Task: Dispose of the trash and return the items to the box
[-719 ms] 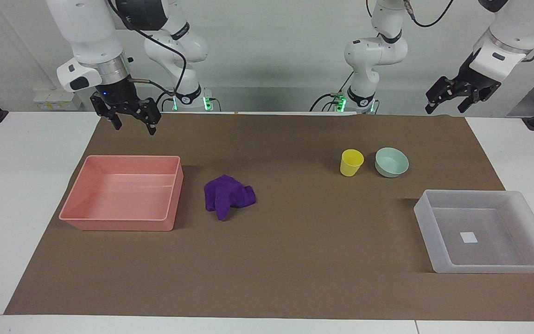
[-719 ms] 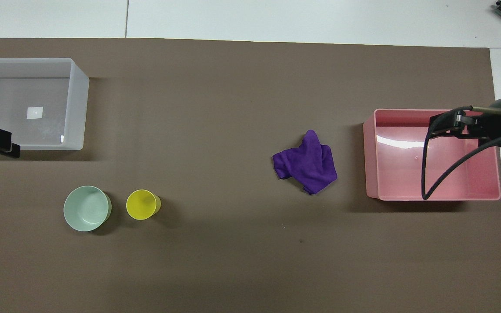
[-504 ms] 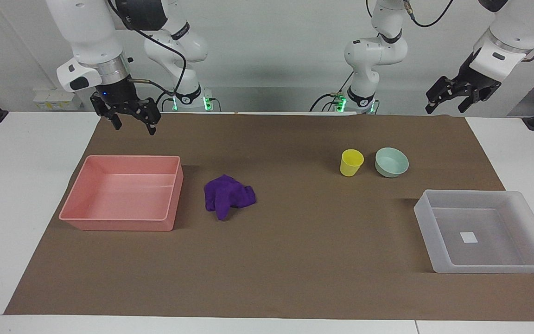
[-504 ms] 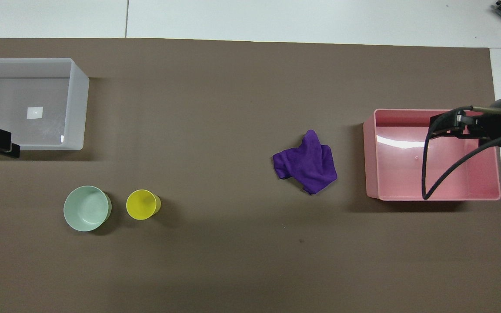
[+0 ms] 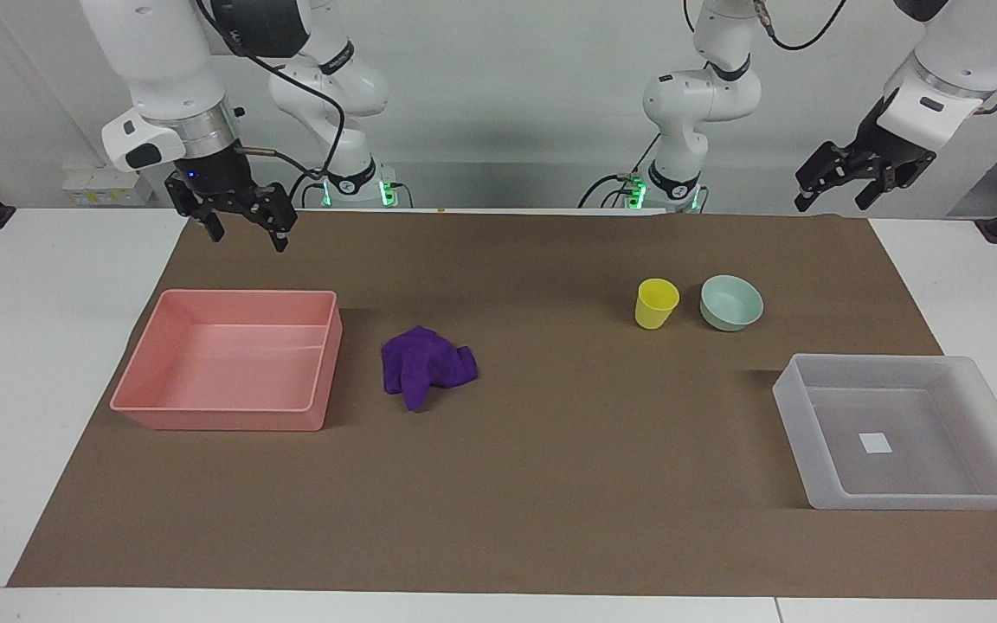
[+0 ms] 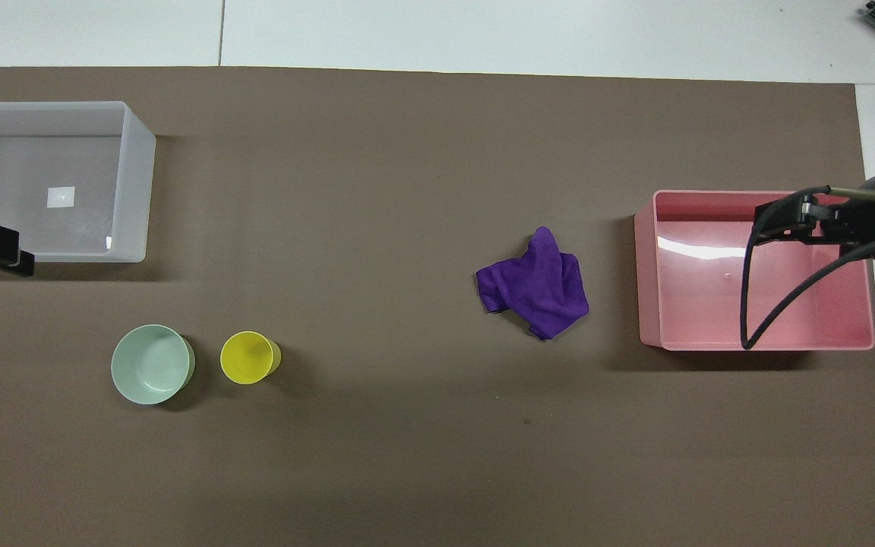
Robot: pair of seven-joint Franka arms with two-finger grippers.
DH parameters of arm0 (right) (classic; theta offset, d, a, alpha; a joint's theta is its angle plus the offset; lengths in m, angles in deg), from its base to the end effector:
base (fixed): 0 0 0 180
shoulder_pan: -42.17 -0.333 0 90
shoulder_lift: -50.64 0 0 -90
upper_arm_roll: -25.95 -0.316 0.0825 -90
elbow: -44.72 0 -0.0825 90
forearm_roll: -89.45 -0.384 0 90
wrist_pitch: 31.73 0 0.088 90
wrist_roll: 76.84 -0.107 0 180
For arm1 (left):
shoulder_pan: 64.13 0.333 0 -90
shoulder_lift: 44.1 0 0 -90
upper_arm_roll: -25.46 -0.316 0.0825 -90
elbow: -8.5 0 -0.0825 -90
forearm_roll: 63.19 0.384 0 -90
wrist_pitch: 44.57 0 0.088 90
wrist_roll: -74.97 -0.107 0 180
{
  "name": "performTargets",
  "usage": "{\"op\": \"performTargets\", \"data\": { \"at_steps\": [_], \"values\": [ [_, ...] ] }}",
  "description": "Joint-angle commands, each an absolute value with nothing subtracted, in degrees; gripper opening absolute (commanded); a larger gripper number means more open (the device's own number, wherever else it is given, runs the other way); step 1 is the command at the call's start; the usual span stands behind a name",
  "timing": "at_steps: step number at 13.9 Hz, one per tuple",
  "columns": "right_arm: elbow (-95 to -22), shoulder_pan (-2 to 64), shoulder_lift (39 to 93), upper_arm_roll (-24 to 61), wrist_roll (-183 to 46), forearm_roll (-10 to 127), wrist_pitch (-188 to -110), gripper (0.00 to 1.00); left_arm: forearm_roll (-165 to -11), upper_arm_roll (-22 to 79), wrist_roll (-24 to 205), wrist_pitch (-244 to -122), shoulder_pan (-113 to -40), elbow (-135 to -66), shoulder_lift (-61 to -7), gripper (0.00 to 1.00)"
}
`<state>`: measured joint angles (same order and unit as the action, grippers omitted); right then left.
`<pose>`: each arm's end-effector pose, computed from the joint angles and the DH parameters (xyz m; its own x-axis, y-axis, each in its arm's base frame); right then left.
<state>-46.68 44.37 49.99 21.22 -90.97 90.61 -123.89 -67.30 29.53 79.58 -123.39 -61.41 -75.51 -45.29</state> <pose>0.5541 0.0227 0.6226 0.9793 -0.2003 0.0290 -0.2008 -0.9795 0.0145 0.5265 -0.0216 0.6679 0.9963 0.0430 -0.0747 0.0478 -0.9968 0.0638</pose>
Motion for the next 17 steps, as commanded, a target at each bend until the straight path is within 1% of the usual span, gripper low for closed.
{"op": "performTargets", "data": {
  "at_steps": [1, 9, 11, 13, 15, 17],
  "values": [
    [-46.69, 44.63, 49.59, 20.94, -90.55, 90.24, -123.13, 1.0, -68.2, 29.68, 79.89, -123.06, -60.96, -76.67, -46.39, 1.0],
    [-47.3, 44.54, 50.9, 20.67, -90.46, 90.5, -127.96, 1.0, -68.64, 29.68, 79.98, -122.62, -61.31, -76.67, -46.04, 1.0],
    [-47.91, 44.45, 52.13, 20.59, -90.46, 90.5, -131.29, 1.0, -68.55, 29.68, 79.98, -123.32, -61.4, -76.67, -45.78, 1.0],
    [-49.14, 42.36, 53.27, 20.59, -90.55, 90.5, -134.02, 1.0, -68.55, 29.77, 79.89, -122.88, -61.49, -76.84, -45.95, 1.0],
    [-50.9, 41.64, 54.5, 20.59, -90.55, 90.85, -137.88, 1.0, -68.64, 29.77, 80.15, -122.27, -61.4, -77.02, -46.12, 1.0],
    [-51.35, 39.81, 57.22, 20.59, -90.55, 90.85, -141.75, 1.0, -68.64, 29.51, 79.19, -119.89, -60.0, -78.94, -46.65, 1.0]
  ]
}}
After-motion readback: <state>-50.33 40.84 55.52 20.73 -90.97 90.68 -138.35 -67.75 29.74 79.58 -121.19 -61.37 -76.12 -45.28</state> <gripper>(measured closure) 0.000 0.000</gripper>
